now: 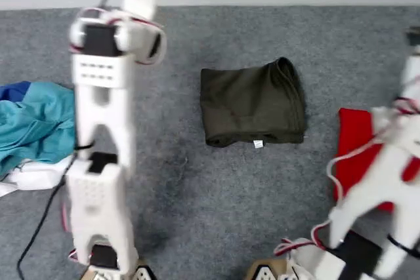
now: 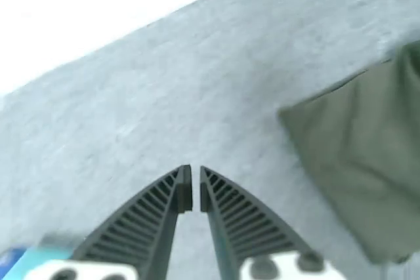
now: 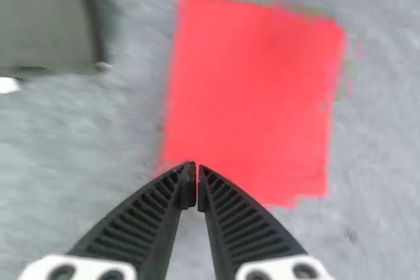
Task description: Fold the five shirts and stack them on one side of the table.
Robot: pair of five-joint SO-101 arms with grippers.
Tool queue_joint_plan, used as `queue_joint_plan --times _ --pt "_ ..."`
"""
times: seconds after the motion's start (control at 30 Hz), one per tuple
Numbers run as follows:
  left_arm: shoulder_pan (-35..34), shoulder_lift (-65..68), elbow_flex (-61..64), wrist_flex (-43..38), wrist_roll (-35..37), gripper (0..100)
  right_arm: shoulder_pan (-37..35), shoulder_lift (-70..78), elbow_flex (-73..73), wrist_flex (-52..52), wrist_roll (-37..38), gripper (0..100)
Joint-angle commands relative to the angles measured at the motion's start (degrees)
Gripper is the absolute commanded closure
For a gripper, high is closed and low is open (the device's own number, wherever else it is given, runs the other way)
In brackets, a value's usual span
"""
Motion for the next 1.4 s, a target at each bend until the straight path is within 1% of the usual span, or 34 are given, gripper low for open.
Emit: queue_joint_plan --times 0.0,0.13,0.23,0.37,0.43,0.6,0.67,0.73,0.83,0.9,0.97,1.07,1.23,1.37 --pt "-4.0 -17.6 14.1 1.3 -2.5 97 -9.6 1.1 -0.4 -1.5 -5.0 98.6" --pt "-7.5 -30.2 27.1 1.1 -4.3 97 -17.9 5.2 -0.4 -10.0 -8.1 98.4" --pt "-10.0 -36.7 34.4 0.2 -4.5 97 -22.3 10.2 -0.4 -17.8 -8.2 98.4" --pt "-13.3 -42.3 39.9 0.2 -4.6 97 -26.7 18.5 -0.4 -28.4 -7.9 98.4" --pt "-16.0 -44.4 41.0 0.4 -4.7 97 -28.2 22.9 -0.4 -34.1 -7.8 98.4" --pt "-22.7 -48.7 41.5 0.5 -4.7 97 -28.7 34.5 -0.6 -49.5 -7.7 98.4" --pt "-24.6 -50.3 41.5 0.5 -5.9 97 -28.4 38.9 -0.7 -55.4 -7.6 98.4" --pt "-26.5 -51.7 41.6 1.1 -8.4 97 -27.3 43.0 -0.7 -60.6 -5.1 98.4" --pt "-28.9 -52.7 41.7 1.1 -9.8 97 -25.3 49.4 -0.7 -69.1 -1.0 98.6" --pt "-30.0 -53.0 41.7 1.1 -9.8 97 -24.2 52.6 -0.8 -73.5 -0.7 98.6" --pt "-30.9 -53.2 42.3 1.1 -9.9 97 -24.1 53.4 -2.0 -73.8 -0.8 98.7" --pt "-32.0 -53.3 44.2 1.1 -11.0 97 -24.9 51.7 -5.3 -69.4 -1.2 98.7" --pt "-34.1 -53.2 44.4 1.1 -11.5 97 -26.9 45.6 -8.2 -57.5 -7.7 98.3" --pt "-34.6 -52.9 44.4 1.1 -12.6 97 -28.7 40.7 -8.4 -45.6 -10.6 98.3"
